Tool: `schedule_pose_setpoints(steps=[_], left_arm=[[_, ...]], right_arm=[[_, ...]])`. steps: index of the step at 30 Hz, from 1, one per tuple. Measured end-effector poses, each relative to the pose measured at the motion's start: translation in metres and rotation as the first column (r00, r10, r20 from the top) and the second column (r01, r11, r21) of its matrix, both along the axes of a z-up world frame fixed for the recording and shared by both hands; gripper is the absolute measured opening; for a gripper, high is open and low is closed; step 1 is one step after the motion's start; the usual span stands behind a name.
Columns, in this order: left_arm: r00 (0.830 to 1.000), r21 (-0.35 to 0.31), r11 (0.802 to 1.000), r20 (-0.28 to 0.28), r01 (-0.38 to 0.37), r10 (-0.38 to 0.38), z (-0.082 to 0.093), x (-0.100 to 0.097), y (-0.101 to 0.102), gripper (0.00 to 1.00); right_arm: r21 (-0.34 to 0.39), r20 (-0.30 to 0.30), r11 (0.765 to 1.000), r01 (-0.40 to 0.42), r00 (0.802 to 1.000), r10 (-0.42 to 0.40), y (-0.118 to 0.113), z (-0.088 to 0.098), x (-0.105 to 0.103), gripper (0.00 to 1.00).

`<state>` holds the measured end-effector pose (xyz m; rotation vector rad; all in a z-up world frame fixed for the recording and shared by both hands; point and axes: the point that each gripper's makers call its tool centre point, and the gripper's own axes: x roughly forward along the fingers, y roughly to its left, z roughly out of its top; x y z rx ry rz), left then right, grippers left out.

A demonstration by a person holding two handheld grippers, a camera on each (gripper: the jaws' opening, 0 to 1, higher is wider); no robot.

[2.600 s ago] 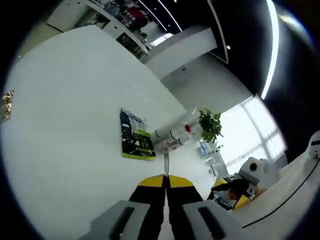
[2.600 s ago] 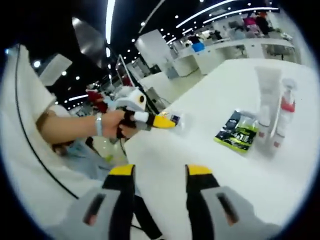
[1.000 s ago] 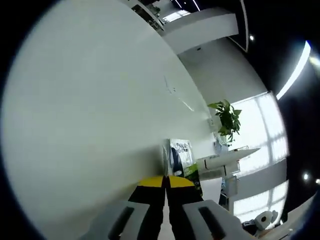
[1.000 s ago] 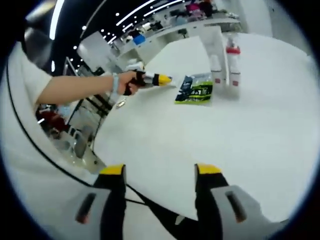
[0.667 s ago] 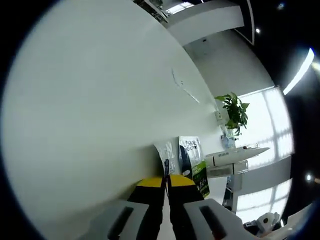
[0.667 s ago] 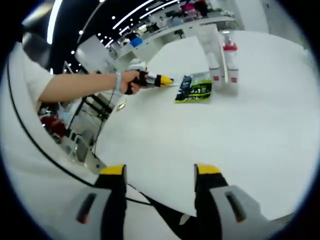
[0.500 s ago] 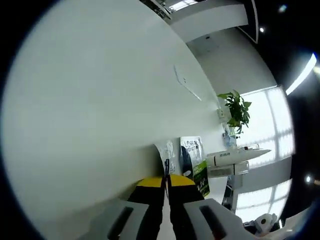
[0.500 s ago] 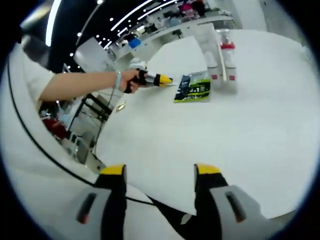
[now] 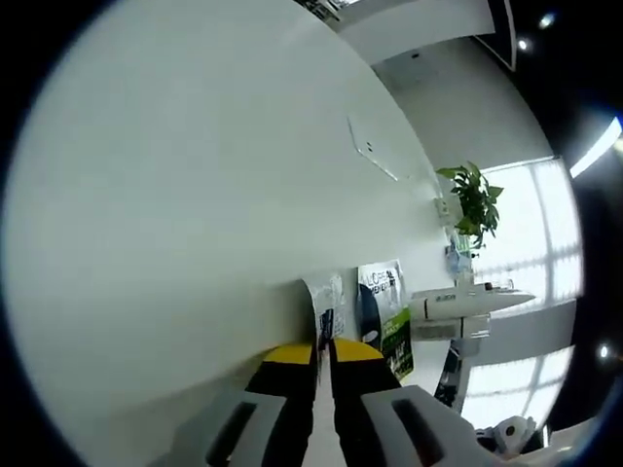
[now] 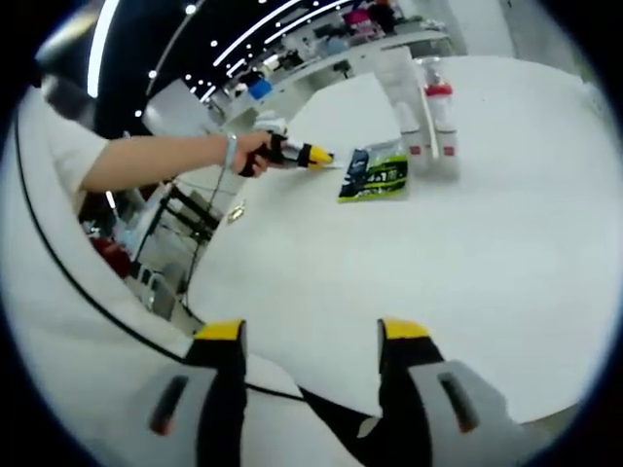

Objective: Arrange the skincare products in the storage area until every visible bottle or jar stands upright without overlapping.

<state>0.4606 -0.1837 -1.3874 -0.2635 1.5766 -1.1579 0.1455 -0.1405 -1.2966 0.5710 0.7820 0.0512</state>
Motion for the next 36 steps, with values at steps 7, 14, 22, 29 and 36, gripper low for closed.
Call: schedule_pose_setpoints(steps=[7, 14, 22, 29, 36], left_arm=[[1.000, 0.005, 1.000, 0.002, 0.015, -0.015, -0.002, 0.003, 0.002, 0.06], [1.000, 0.003, 1.000, 0.030, 0.000, 0.000, -0.002, 0.008, 0.002, 0.10], [0.999, 0.010, 1.000, 0.050, -0.005, 0.005, -0.003, 0.015, 0.006, 0.15], [0.995, -0.012, 0.999, 0.088, -0.042, 0.043, 0.009, 0.011, 0.017, 0.25], [0.986, -0.116, 0.993, 0.165, -0.019, 0.038, 0.026, 0.004, 0.034, 0.38]], right_arm=[[0.002, 0.000, 1.000, -0.003, 1.000, 0.003, 0.002, 0.001, -0.003, 0.53], [0.026, 0.002, 1.000, 0.004, 1.000, -0.004, 0.007, 0.000, -0.007, 0.53], [0.032, 0.008, 0.999, 0.009, 1.000, -0.010, 0.011, 0.000, -0.012, 0.53], [0.052, 0.012, 0.998, 0.021, 1.000, -0.021, 0.015, -0.002, -0.015, 0.53], [0.061, 0.017, 0.998, 0.000, 1.000, -0.001, 0.021, -0.003, -0.013, 0.53]])
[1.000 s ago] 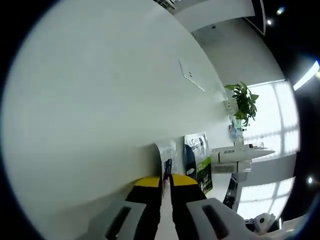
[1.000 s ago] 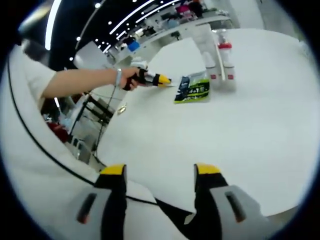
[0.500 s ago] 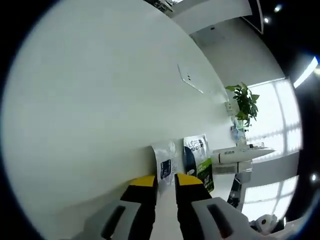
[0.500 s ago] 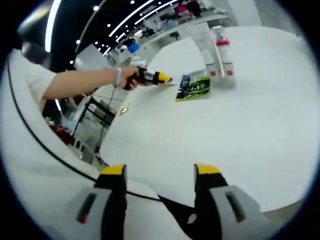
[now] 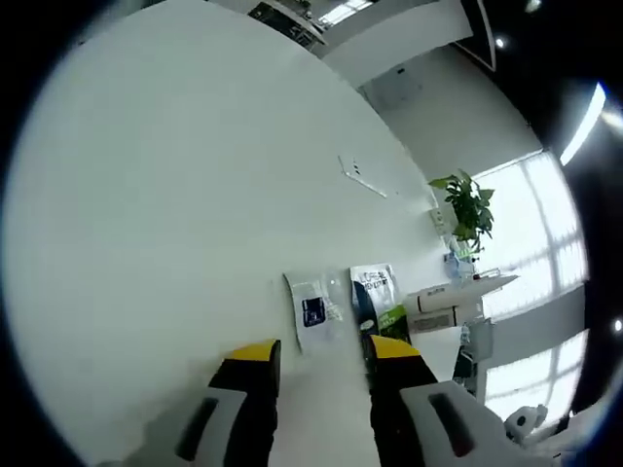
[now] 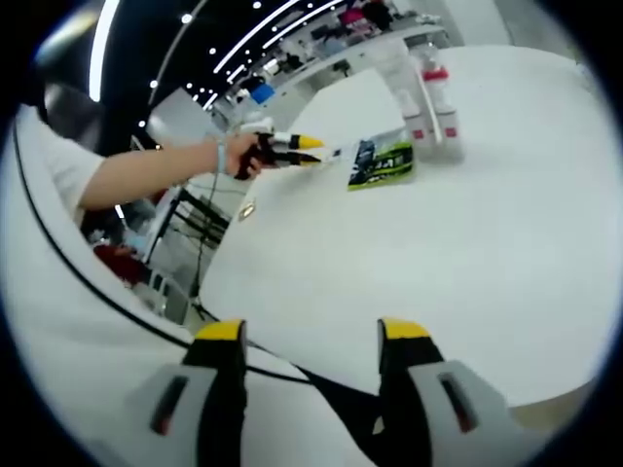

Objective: Arrange the skincare products in the storage area until every visible bottle or jar stands upright without overlapping.

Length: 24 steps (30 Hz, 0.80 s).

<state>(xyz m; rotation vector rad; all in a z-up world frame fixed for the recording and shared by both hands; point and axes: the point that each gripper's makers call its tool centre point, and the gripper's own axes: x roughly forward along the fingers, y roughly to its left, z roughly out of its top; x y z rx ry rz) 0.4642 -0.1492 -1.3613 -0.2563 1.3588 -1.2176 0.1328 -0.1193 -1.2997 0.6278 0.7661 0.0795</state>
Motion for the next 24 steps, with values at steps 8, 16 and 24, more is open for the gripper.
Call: schedule_pose_setpoints(steps=[8, 16, 24], left_arm=[[0.977, -0.050, 0.998, 0.209, -0.027, 0.037, 0.007, 0.014, 0.073, 0.41], [0.854, 0.121, 0.991, 0.510, 0.052, -0.107, -0.001, 0.043, 0.163, 0.46], [0.721, 0.421, 0.894, 0.570, 0.156, -0.394, -0.024, 0.056, 0.240, 0.57]], right_arm=[[-0.012, 0.013, 0.999, -0.046, 0.999, 0.046, 0.006, -0.001, 0.006, 0.53], [-0.012, 0.001, 0.995, -0.104, 0.995, 0.104, 0.012, -0.003, 0.003, 0.53], [-0.030, 0.008, 0.988, -0.152, 0.988, 0.152, 0.016, -0.002, 0.007, 0.53]])
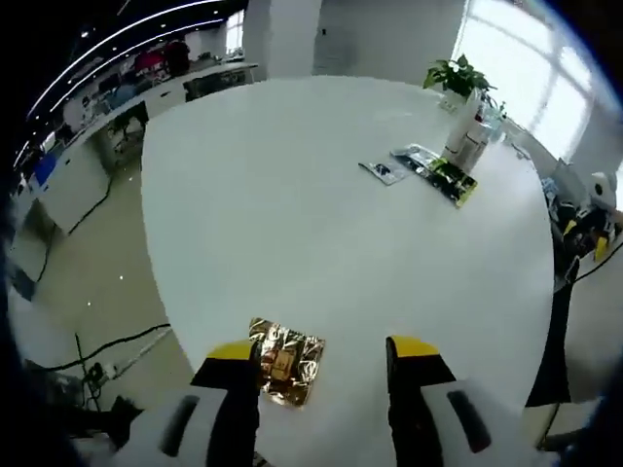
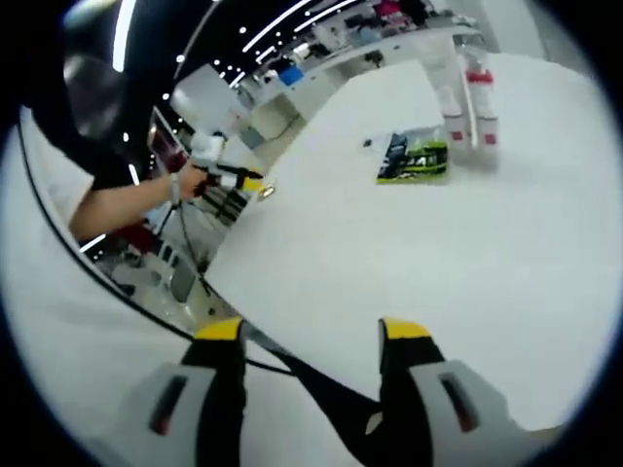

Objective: Arrange the skincare products in the storage area until every visible bottle or jar stands upright without overlapping.

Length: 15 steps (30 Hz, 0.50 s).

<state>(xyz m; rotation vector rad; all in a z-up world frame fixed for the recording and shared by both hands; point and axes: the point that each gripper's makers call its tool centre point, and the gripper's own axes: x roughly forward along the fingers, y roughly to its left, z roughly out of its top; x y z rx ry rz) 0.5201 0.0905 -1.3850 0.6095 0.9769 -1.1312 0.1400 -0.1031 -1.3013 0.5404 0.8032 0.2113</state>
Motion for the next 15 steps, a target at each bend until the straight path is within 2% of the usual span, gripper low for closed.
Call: schedule_pose_setpoints(steps=[4, 8, 12, 15], left_arm=[[0.999, 0.019, 0.999, 0.030, 0.044, -0.044, 0.000, 0.000, 0.002, 0.65], [0.991, 0.078, 0.990, 0.064, 0.114, -0.119, -0.006, 0.006, 0.002, 0.63], [0.989, 0.129, 0.983, 0.048, 0.134, -0.141, -0.015, 0.012, 0.000, 0.60], [0.990, 0.133, 0.981, 0.003, 0.143, -0.144, -0.021, 0.011, -0.001, 0.56]], right_arm=[[-0.013, -0.004, 1.000, -0.014, 1.000, 0.013, 0.001, -0.001, -0.001, 0.54], [-0.018, -0.012, 1.000, -0.017, 1.000, 0.016, 0.002, -0.002, -0.004, 0.54], [-0.028, -0.015, 1.000, -0.010, 1.000, 0.010, -0.001, -0.001, -0.007, 0.54], [-0.031, -0.013, 1.000, 0.004, 1.000, -0.005, -0.004, 0.000, -0.007, 0.54]])
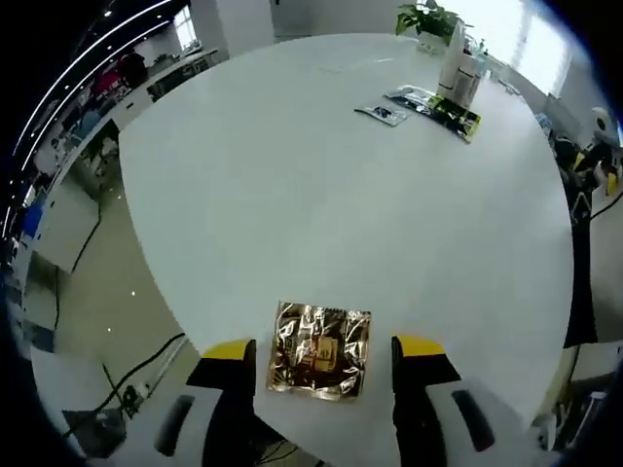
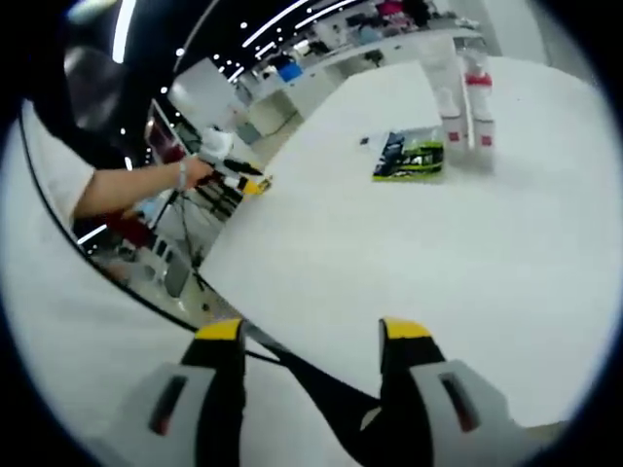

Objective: Arrange the skincare products in the storage area until every visible bottle or jar stands upright without overlapping.

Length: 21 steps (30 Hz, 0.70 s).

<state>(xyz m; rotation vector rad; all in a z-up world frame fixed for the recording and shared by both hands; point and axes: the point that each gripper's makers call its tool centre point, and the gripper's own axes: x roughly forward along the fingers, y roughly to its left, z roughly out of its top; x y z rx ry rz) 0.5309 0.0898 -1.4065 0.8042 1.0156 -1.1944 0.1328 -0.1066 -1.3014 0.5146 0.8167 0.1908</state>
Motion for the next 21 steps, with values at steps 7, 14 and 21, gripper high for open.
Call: schedule_pose_setpoints(steps=[7, 14, 21], left_arm=[[1.000, 0.004, 1.000, -0.014, -0.007, 0.007, -0.001, 0.005, 0.003, 0.49], [1.000, 0.008, 1.000, -0.015, -0.028, 0.028, 0.001, 0.002, 0.003, 0.41], [0.995, -0.007, 0.995, -0.027, -0.096, 0.096, 0.003, -0.001, 0.001, 0.40]], right_arm=[[-0.002, -0.005, 1.000, 0.023, 1.000, -0.023, -0.002, -0.001, -0.002, 0.54], [0.010, -0.002, 1.000, 0.019, 1.000, -0.019, 0.002, 0.000, 0.004, 0.53], [0.021, 0.011, 1.000, -0.008, 1.000, 0.008, 0.010, 0.001, 0.014, 0.53]])
